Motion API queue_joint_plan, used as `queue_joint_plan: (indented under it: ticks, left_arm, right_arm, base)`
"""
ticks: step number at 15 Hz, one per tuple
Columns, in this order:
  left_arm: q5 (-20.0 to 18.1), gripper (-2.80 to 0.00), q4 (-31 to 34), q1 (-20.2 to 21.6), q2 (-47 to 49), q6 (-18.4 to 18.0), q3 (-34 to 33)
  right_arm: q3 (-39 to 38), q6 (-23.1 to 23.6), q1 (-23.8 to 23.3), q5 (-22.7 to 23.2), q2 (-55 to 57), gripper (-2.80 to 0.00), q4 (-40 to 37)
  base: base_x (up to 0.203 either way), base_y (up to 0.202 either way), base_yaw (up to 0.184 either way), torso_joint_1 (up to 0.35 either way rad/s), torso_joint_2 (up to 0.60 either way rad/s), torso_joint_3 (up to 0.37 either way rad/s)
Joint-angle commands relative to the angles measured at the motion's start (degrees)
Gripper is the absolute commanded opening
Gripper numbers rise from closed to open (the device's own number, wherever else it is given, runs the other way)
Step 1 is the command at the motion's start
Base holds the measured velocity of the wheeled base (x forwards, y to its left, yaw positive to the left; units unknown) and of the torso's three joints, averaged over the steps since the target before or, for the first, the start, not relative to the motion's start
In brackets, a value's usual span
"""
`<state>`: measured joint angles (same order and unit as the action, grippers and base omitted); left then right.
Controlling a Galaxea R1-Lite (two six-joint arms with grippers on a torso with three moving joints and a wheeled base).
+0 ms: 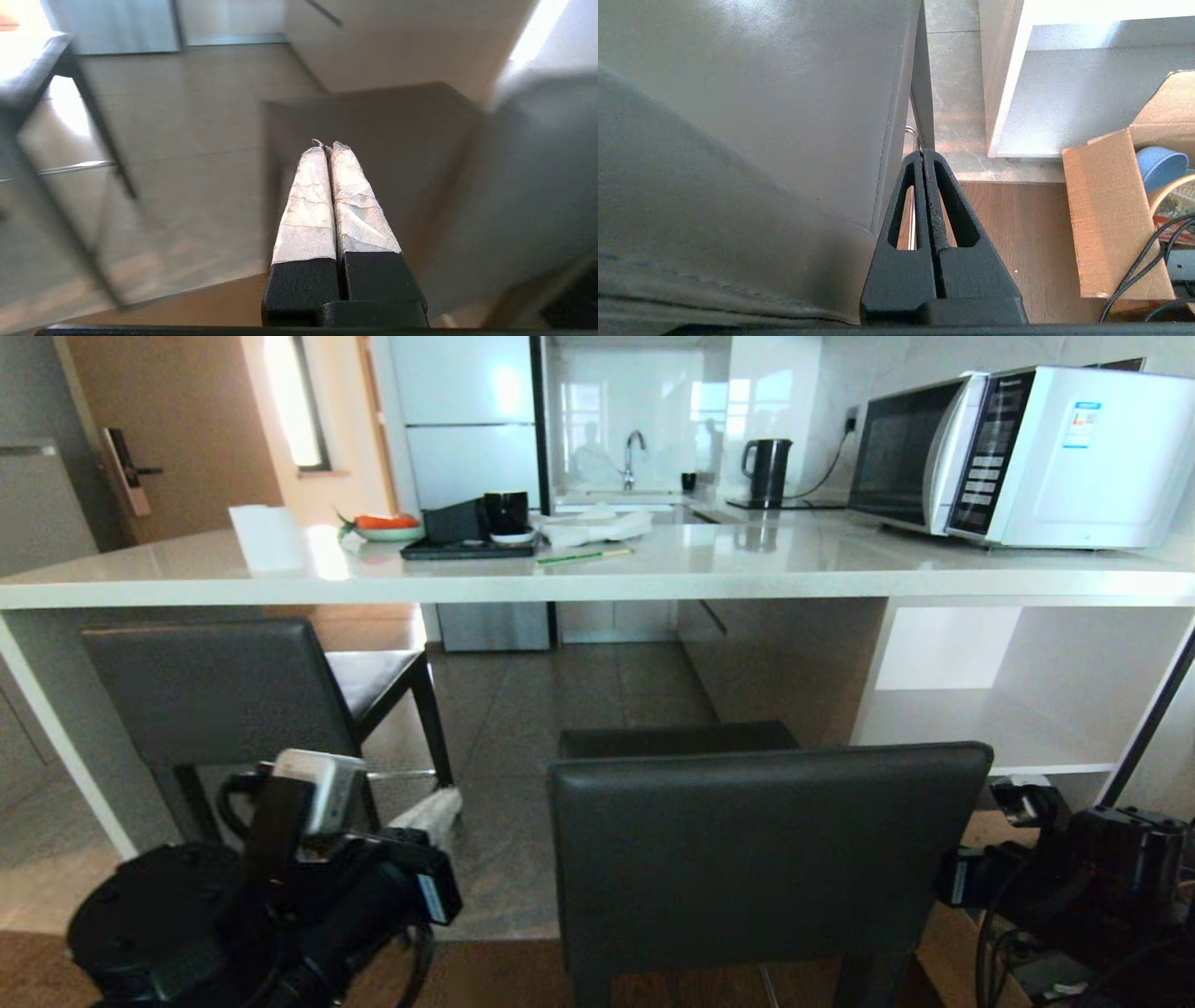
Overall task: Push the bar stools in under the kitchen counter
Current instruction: Push the gray chair back under the dining table
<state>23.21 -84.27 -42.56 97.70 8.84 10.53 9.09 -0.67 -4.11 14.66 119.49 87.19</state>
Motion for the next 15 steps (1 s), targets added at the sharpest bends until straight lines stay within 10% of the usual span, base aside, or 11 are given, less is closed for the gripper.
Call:
queue_joint_plan:
  ticks: [1,15]
  left_arm:
    - [2.3,-2.8,-3.3,-4.9,8.3,0.2,1.3]
    - [2.0,-2.8,-3.4,-1.2,17.6,0.6,1.7]
  right_arm:
    - [-0.2,0.1,1.1,0.2,-0.3,-2.8,0.5]
    - [-0.6,-0.3,7.2,-5.8,-1.1,-2.8,0.5]
  base:
    - [0.0,0.0,0.0,0.0,0.0,0.0]
    - [0.0,0.0,0.0,0.0,0.0,0.0]
